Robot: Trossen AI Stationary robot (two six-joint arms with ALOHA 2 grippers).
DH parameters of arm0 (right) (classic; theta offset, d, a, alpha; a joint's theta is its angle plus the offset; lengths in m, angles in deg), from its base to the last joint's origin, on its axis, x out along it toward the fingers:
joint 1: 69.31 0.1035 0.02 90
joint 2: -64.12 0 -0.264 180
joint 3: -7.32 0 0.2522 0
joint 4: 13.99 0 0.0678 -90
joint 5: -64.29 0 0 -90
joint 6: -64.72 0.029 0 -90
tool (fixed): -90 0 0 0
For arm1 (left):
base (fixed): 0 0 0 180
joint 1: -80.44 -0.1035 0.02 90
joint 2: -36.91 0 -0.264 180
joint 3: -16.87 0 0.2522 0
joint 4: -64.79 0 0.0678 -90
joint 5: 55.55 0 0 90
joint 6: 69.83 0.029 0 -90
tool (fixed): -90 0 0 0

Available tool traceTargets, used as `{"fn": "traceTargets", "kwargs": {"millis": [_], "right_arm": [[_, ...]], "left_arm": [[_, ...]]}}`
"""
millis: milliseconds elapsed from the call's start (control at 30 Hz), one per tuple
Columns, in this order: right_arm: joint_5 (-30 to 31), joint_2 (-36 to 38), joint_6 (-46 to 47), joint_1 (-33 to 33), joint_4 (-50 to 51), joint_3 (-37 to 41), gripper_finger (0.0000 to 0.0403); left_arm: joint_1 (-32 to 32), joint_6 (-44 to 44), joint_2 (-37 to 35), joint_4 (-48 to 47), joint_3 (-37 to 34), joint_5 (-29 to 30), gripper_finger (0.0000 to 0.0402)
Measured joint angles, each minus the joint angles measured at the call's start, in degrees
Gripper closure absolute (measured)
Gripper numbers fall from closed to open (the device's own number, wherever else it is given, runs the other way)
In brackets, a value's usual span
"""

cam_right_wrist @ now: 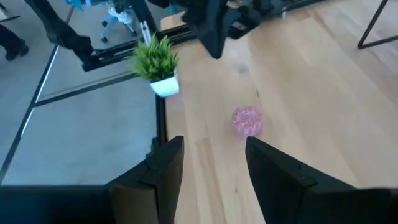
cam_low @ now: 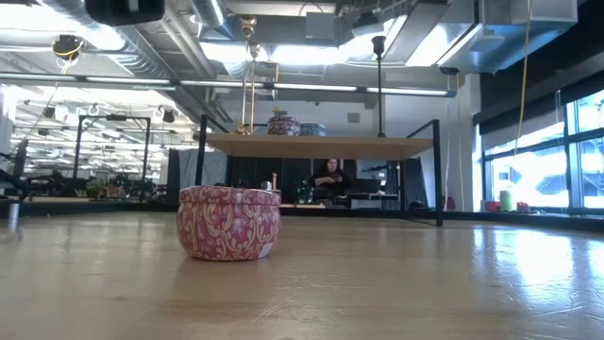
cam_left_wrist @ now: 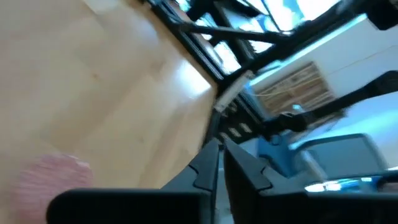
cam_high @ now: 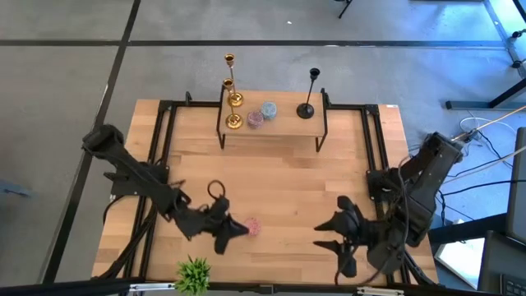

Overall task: Pick & Place candle stick holders
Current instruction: Put the pink scented candle on the shelf

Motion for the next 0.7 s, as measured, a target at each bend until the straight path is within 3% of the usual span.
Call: {"fn": "traceTargets", "kwargs": {"millis": [100, 167, 333, 500, 700], "right_arm": [[0.07, -0.96, 2.34, 1.8, 1.65, 0.0, 0.0226], [0.06, -1.47, 4.11, 2.66, 2.75, 0.0, 0.0226], [0.09, -1.63, 7.62, 4.05, 4.57, 0.0, 0.0226], [0.05, -1.65, 8.08, 4.21, 4.67, 0.0, 0.0226], [-0.2, -1.65, 8.91, 4.19, 4.29, 0.0, 0.0226]], "left_arm": [[0.95, -1.99, 5.31, 4.18, 2.09, -0.68, 0.0351], [1.01, -3.26, 8.3, 1.88, 5.38, -2.33, 0.0325], [-0.26, -3.54, 15.15, -13.52, 16.14, -6.42, 0.0257], [-1.11, 0.64, 20.39, -30.17, 26.71, -6.76, 0.019], [-1.71, 2.21, 24.55, -48.9, 34.24, -6.07, 0.0127]]}}
